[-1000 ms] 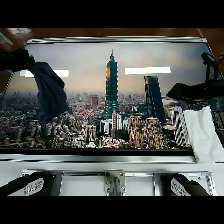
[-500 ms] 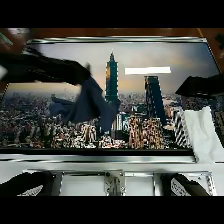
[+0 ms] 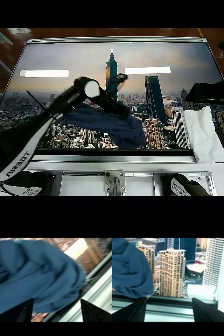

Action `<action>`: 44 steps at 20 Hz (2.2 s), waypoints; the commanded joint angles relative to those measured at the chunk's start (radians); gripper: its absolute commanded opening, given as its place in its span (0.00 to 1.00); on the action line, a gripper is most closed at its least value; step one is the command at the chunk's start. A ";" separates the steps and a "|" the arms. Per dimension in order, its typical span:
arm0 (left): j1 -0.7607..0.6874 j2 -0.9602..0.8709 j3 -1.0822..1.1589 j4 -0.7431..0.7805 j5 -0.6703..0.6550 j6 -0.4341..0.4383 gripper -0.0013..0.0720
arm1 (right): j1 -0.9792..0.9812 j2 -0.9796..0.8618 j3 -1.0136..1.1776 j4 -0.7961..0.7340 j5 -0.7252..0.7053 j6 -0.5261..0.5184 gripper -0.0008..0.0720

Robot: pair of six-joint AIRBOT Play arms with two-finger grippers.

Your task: Fold the shirts.

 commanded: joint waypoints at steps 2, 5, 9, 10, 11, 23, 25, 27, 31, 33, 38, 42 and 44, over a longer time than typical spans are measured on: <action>0.320 0.124 -0.081 0.004 -0.169 0.057 0.78 | 0.000 -0.024 -0.091 -0.011 -0.077 -0.022 0.94; 0.600 0.283 -0.330 -0.048 -0.169 0.056 0.77 | 0.000 -0.054 -0.231 -0.004 -0.117 -0.061 0.94; 0.814 0.355 -0.644 -0.097 -0.129 0.069 0.93 | 0.000 -0.114 -0.426 0.146 -0.255 -0.072 0.94; 0.824 0.349 -0.698 -0.106 -0.087 0.072 0.93 | 0.000 -0.134 -0.452 0.198 -0.277 -0.072 0.94; 0.822 0.343 -0.741 -0.120 -0.040 0.072 0.93 | 0.000 -0.158 -0.469 0.246 -0.286 -0.071 0.94; 0.747 0.137 -0.830 -0.333 0.328 0.131 0.91 | 0.004 -0.240 -0.473 0.303 -0.290 -0.063 0.94; 0.726 0.119 -0.830 -0.345 0.361 0.130 0.48 | 0.030 -0.249 -0.484 0.293 -0.303 -0.059 0.94; 0.716 0.121 -0.824 -0.344 0.364 0.140 0.14 | 0.090 -0.270 -0.505 0.284 -0.340 -0.060 0.94; 0.718 0.154 -0.820 -0.343 0.328 0.163 0.07 | 0.216 -0.373 -0.531 0.260 -0.430 -0.046 0.94; 0.718 0.177 -0.820 -0.343 0.301 0.189 0.07 | 0.262 -0.436 -0.530 0.262 -0.478 -0.032 0.94; 0.718 0.244 -0.819 -0.344 0.258 0.217 0.07 | 0.299 -0.537 -0.530 0.357 -0.583 -0.007 0.94; 0.718 0.290 -0.775 -0.343 0.243 0.217 0.07 | 0.298 -0.551 -0.528 0.444 -0.589 -0.028 0.09; 0.718 0.316 -0.706 -0.327 0.195 0.217 0.07 | 0.296 -0.505 -0.510 0.452 -0.555 -0.116 0.09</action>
